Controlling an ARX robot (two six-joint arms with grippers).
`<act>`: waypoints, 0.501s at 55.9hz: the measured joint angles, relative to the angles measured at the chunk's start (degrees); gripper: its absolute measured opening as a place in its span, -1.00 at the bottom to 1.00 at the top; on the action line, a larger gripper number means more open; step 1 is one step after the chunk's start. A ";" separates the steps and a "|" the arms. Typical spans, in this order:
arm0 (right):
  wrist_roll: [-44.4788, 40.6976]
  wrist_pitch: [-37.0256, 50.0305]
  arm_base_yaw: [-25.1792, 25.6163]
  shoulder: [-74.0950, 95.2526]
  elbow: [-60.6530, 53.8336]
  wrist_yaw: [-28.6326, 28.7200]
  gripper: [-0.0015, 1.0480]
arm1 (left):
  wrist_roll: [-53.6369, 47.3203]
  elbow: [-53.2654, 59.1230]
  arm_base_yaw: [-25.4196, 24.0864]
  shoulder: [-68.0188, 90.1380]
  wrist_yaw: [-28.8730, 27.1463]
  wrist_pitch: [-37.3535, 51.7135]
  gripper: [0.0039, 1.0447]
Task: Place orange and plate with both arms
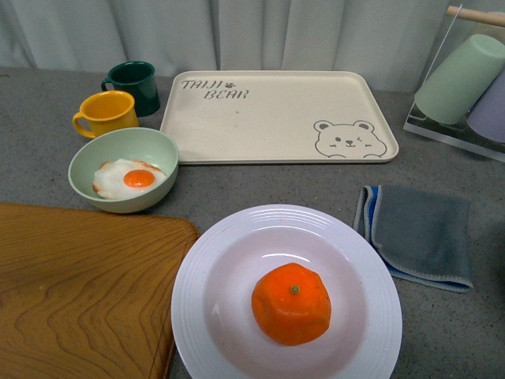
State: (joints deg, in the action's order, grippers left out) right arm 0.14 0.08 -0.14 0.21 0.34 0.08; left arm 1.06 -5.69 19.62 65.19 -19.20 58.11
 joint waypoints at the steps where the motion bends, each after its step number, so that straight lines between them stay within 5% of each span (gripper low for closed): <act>1: 0.00 0.00 0.00 0.00 0.00 0.00 0.82 | -0.04 0.42 -0.59 -1.16 0.66 -0.76 -0.88; 28: 0.00 0.00 0.00 0.00 0.00 0.00 0.82 | -0.61 4.59 -11.72 -26.88 11.74 -20.94 -0.93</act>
State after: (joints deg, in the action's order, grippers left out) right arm 0.14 0.08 -0.14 0.21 0.34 0.08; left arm 0.45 -1.10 7.90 38.30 -7.46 37.17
